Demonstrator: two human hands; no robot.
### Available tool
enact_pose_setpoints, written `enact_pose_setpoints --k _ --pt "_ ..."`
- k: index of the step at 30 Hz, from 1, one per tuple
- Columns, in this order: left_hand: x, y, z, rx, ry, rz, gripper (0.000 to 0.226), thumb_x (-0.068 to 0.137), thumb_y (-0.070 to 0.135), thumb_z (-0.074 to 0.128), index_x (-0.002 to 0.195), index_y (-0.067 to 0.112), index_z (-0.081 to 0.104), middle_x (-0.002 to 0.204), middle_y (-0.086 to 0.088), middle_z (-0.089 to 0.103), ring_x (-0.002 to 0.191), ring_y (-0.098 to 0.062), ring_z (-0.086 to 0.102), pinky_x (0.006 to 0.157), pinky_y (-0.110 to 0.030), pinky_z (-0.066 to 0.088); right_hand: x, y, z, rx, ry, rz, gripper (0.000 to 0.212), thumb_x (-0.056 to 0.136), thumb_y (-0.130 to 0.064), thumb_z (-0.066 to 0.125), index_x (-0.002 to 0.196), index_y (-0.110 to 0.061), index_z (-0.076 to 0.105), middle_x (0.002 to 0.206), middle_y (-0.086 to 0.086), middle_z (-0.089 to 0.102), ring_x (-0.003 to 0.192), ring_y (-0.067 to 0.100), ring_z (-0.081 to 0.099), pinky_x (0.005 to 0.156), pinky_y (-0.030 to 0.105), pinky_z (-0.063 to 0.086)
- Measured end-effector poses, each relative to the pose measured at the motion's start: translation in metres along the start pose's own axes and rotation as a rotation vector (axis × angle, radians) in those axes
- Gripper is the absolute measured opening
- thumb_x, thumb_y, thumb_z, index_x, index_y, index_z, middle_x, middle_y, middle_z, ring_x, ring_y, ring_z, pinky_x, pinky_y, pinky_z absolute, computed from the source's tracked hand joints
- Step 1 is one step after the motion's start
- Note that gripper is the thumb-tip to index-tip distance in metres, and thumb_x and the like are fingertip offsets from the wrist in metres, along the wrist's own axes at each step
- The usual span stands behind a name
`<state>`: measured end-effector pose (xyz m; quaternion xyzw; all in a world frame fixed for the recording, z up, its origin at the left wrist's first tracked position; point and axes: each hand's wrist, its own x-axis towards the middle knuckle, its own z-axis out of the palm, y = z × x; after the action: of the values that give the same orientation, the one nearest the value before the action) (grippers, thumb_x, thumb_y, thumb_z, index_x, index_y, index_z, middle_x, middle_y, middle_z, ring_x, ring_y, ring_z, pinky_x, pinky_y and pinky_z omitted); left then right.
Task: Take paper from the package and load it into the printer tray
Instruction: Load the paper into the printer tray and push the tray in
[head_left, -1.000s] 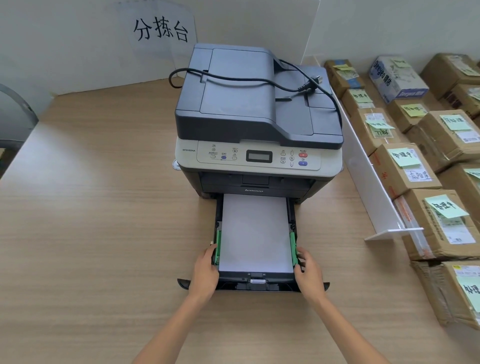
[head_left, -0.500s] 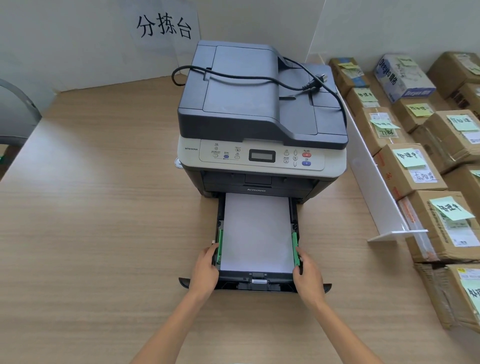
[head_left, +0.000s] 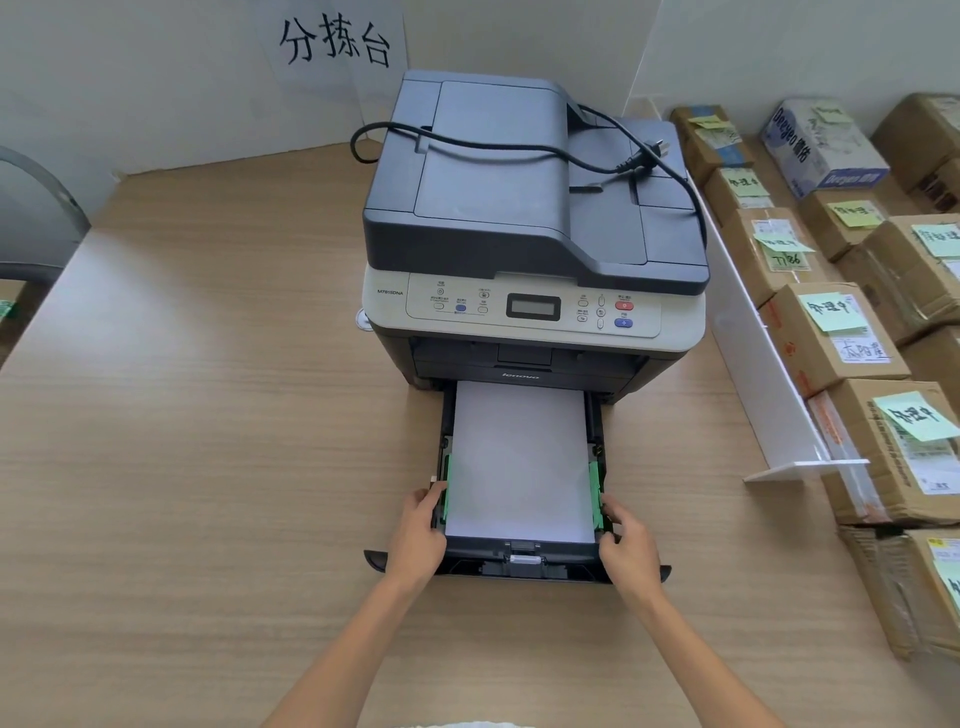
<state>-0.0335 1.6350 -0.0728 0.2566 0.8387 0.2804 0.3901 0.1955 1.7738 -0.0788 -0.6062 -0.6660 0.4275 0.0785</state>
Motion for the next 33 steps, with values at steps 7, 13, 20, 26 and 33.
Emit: enact_pose_setpoints --k 7,13,20,26,33 --pt "-0.001 0.001 -0.002 -0.006 -0.014 0.001 0.080 0.075 -0.017 0.033 0.142 0.026 0.038 0.144 -0.004 0.035 0.104 -0.010 0.044 0.088 -0.029 0.047 -0.002 -0.002 -0.001 -0.012 0.003 -0.014 0.064 0.079 0.010 0.040 0.135 -0.020 0.046 0.136 -0.003 0.054 0.122 0.020 0.051 0.097 0.038 0.048" --pt "0.004 0.004 -0.010 -0.092 -0.061 -0.017 0.076 0.077 -0.018 0.032 0.140 0.024 0.040 0.132 -0.011 0.043 0.087 -0.026 0.054 0.072 -0.034 0.053 -0.004 -0.008 -0.001 -0.001 0.008 0.013 0.058 0.083 0.006 0.041 0.137 -0.015 0.044 0.135 -0.001 0.054 0.106 0.019 0.057 0.090 0.032 0.049" --pt "0.006 0.012 -0.017 -0.128 -0.071 -0.028 0.064 0.083 -0.016 0.030 0.137 0.015 0.045 0.127 -0.013 0.049 0.055 -0.015 0.043 0.047 -0.020 0.041 -0.004 -0.016 -0.006 -0.045 -0.013 -0.031 0.048 0.087 0.009 0.038 0.134 -0.001 0.044 0.134 0.014 0.052 0.124 0.027 0.047 0.108 0.036 0.037" --pt "0.004 0.005 -0.037 -0.100 -0.044 -0.096 0.042 0.093 -0.004 0.034 0.130 0.007 0.049 0.134 -0.018 0.051 0.118 -0.027 0.051 0.085 -0.020 0.040 -0.004 -0.021 -0.039 -0.064 -0.011 -0.061 0.036 0.088 0.004 0.041 0.117 -0.004 0.062 0.121 0.010 0.063 0.112 0.022 0.056 0.100 0.031 0.040" --pt "-0.003 -0.020 -0.076 0.089 -0.048 -0.221 0.028 0.094 0.013 0.044 0.119 0.005 0.054 0.112 -0.014 0.059 0.095 -0.023 0.057 0.084 -0.032 0.044 -0.006 0.017 -0.072 -0.347 -0.139 0.163 0.023 0.089 -0.023 0.055 0.097 -0.008 0.071 0.095 0.010 0.074 0.081 0.022 0.069 0.069 0.028 0.049"
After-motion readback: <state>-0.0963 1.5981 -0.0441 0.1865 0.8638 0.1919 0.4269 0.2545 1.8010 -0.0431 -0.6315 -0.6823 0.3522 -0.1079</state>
